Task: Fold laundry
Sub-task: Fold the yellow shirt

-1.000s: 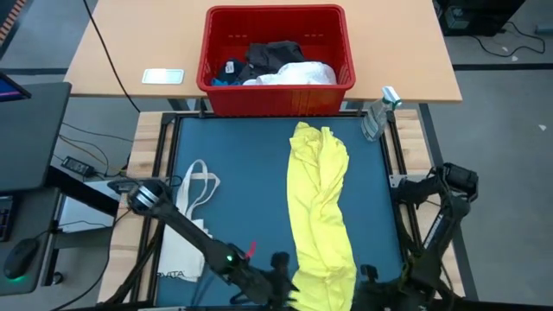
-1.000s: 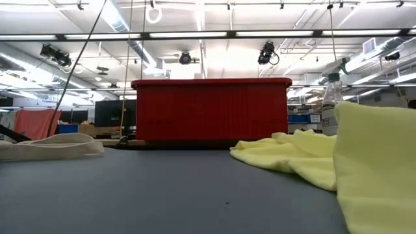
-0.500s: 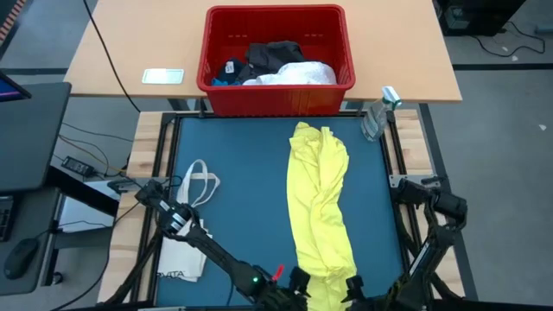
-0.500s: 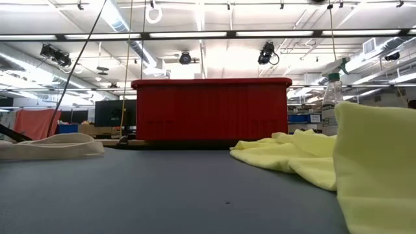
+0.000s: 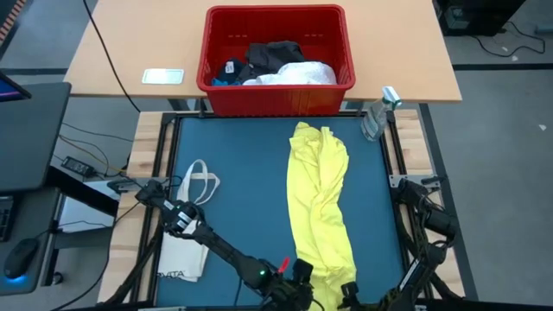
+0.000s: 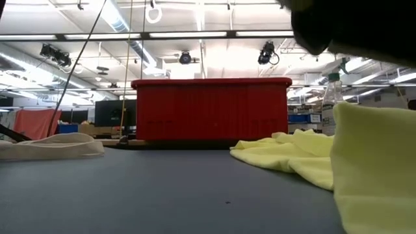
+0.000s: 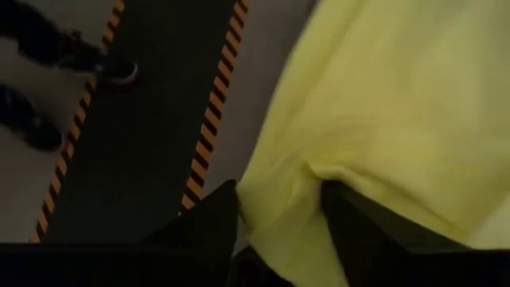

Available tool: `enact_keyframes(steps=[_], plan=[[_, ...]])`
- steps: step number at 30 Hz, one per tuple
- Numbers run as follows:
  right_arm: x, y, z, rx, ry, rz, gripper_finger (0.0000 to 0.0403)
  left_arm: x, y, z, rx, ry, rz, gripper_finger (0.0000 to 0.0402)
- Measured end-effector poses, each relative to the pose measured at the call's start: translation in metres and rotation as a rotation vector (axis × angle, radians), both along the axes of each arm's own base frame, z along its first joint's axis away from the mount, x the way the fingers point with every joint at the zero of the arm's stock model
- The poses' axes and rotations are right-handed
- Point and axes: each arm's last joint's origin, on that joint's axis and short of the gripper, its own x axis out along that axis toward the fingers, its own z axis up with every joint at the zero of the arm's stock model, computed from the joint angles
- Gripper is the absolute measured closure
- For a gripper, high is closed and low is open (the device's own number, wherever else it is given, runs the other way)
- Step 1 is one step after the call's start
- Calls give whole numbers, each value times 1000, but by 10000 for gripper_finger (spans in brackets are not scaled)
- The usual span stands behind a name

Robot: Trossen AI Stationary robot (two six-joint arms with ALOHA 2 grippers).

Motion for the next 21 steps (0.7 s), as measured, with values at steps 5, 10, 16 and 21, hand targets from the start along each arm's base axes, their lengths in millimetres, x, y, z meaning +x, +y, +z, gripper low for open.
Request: enact_keyframes(steps=[5, 10, 16, 21], plan=[[2, -6, 17, 41, 20, -23, 373, -2, 5, 7, -55, 38, 71, 189], [0, -9, 42, 141, 54, -56, 386, -11, 7, 25, -163, 124, 105, 191], [-3, -12, 51, 157, 54, -85, 392, -16, -18, 32, -238, 26, 8, 191], [-7, -13, 50, 167, 31, -198, 392, -22, -25, 29, -183, 20, -21, 184]])
